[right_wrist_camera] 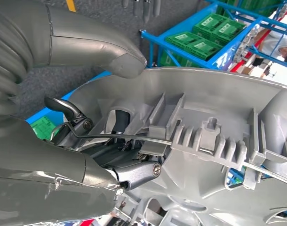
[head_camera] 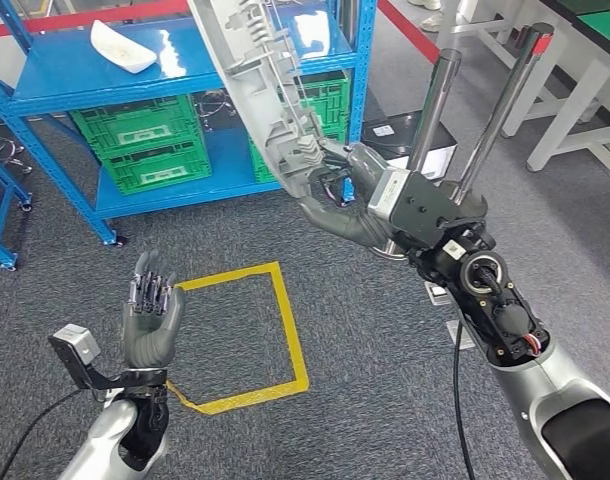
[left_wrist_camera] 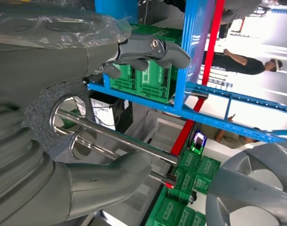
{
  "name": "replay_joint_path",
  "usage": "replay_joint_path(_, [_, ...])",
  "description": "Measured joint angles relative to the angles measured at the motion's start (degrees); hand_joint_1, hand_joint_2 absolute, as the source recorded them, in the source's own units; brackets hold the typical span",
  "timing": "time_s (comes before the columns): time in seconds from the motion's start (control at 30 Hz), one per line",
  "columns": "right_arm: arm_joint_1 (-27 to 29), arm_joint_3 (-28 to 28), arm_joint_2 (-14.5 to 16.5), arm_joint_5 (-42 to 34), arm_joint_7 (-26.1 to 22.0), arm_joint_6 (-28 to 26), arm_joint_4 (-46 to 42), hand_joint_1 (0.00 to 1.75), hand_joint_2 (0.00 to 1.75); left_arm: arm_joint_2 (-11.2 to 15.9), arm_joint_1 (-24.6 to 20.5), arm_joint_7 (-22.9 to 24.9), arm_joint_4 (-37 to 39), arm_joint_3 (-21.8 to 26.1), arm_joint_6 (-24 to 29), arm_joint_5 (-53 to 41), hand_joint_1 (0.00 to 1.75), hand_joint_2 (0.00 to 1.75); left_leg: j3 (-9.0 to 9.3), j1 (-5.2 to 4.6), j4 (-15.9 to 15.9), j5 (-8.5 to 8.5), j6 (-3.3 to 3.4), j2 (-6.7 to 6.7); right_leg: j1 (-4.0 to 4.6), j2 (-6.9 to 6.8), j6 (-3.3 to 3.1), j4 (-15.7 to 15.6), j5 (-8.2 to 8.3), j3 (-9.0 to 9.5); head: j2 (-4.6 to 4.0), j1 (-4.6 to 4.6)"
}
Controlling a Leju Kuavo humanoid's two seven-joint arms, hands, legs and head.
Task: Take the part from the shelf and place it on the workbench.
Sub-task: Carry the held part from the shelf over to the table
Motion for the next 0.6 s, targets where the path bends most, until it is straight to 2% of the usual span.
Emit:
replay_joint_path(0.27, [0.1, 0.0, 0.0, -0.7, 0.1, -0.8, 0.0, 1.75, 1.75, 0.0, 0.1, 0.0, 0.0, 0.0, 0.0, -0.4, 0.00, 1.75, -0.01, 0.00, 0.0, 0.00, 0.00, 0.00, 0.00, 0.00, 0.00, 0.0, 0.00, 0.01, 0.00, 0.00])
replay_joint_path(0.6, [1.5, 0.0, -0.3, -0.3, 1.5, -6.0, -0.7, 1.75, 1.75, 0.1, 0.3, 0.9, 0.0, 0.0, -0.4, -0.5, 0.00, 1.75, -0.03, 0.01, 0.0, 0.00, 0.00, 0.00, -0.01, 0.00, 0.00, 0.0, 0.00, -0.02, 0.00, 0.01])
